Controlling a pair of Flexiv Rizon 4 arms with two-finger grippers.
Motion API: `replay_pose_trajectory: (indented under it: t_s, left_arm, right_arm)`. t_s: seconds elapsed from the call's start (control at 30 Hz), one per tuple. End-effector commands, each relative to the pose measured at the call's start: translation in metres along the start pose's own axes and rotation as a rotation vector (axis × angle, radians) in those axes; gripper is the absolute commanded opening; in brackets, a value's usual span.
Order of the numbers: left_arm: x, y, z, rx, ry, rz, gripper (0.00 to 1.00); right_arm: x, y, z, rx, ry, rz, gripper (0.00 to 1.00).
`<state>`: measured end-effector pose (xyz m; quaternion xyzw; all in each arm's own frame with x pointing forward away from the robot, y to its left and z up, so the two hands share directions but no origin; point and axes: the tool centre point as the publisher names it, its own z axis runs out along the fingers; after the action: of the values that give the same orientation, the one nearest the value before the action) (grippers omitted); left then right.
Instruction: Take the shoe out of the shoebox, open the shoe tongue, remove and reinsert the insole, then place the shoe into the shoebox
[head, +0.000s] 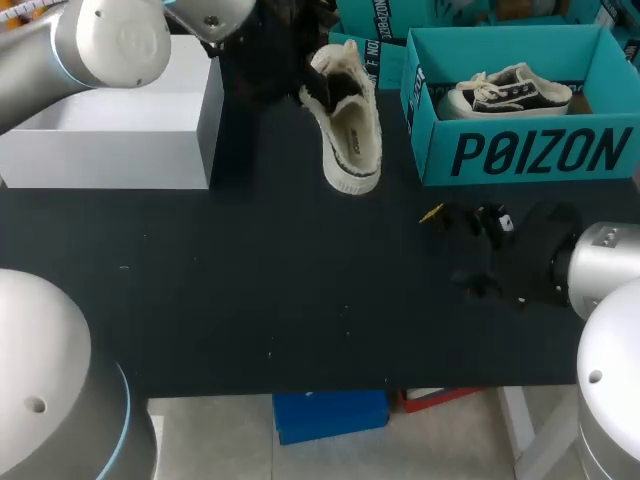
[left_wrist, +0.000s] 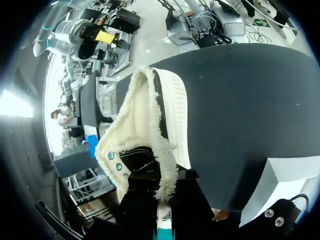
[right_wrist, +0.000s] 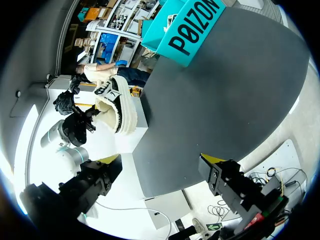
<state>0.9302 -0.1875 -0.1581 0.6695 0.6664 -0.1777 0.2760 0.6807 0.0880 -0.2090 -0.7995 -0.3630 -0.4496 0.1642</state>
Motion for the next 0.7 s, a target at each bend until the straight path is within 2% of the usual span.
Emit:
replay_pose_trajectory:
  t_s: [0.03,0.17,0.3,0.7]
  left_arm:
    - [-0.001,0.007,-0.027,-0.039,0.018,-0.058,0.00]
    - [0.006,0.020,-0.045,-0.094,0.046,-0.146,0.00]
    - [0.022,0.029,-0.065,-0.154,0.066,-0.225,0.00]
    - [0.092,0.043,-0.119,-0.295,0.041,-0.424,0.00]
  right_arm:
    - [-0.008,0.000,-0.005,0.130,0.031,0.041,1.00]
    - [-0.008,0.000,-0.005,0.130,0.031,0.041,1.00]
    - [-0.008,0.000,-0.005,0.130,0.031,0.041,1.00]
    - [-0.008,0.000,-0.005,0.130,0.031,0.041,1.00]
